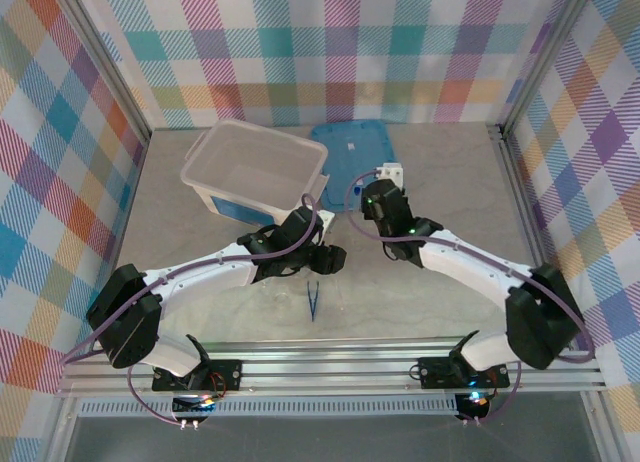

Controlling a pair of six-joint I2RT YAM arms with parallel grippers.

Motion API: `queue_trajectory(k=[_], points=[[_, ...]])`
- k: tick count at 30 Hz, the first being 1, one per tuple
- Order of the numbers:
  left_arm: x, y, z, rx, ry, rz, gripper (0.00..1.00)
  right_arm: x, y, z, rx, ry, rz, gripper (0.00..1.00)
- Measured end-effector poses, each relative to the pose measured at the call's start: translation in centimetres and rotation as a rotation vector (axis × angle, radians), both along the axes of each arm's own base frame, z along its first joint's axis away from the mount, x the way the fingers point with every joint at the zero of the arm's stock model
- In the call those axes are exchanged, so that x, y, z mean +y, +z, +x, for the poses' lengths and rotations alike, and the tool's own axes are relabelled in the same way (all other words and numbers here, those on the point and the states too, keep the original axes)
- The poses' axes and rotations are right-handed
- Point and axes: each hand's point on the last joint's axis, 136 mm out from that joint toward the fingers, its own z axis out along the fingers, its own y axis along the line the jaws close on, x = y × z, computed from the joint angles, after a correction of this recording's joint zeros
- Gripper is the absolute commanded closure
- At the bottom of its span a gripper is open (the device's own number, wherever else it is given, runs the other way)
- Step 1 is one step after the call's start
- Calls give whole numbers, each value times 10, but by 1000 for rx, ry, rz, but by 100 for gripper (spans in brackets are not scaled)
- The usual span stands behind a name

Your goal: Organize the chemistry lab equipment

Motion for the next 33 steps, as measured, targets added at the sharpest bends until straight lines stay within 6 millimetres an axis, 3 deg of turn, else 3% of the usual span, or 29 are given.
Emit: queue_trajectory(k=[4, 7, 20, 27, 31, 33], points=[[2, 0, 2, -13, 7, 14, 40, -2, 14, -12, 40, 20, 18, 52], [4, 4, 6, -30, 16, 23, 41, 3, 10, -22, 102, 66, 38, 55], [48, 28, 22, -101, 150, 78, 41, 46, -58, -101, 441, 319, 88, 60], [68, 21, 13, -84, 178, 102, 41, 80, -117, -123, 600, 375, -29, 61], [74, 15, 9, -65, 189, 113, 41, 87, -131, -132, 639, 391, -70, 62], [82, 10, 3, -54, 196, 120, 41, 99, -135, -127, 645, 395, -73, 62]])
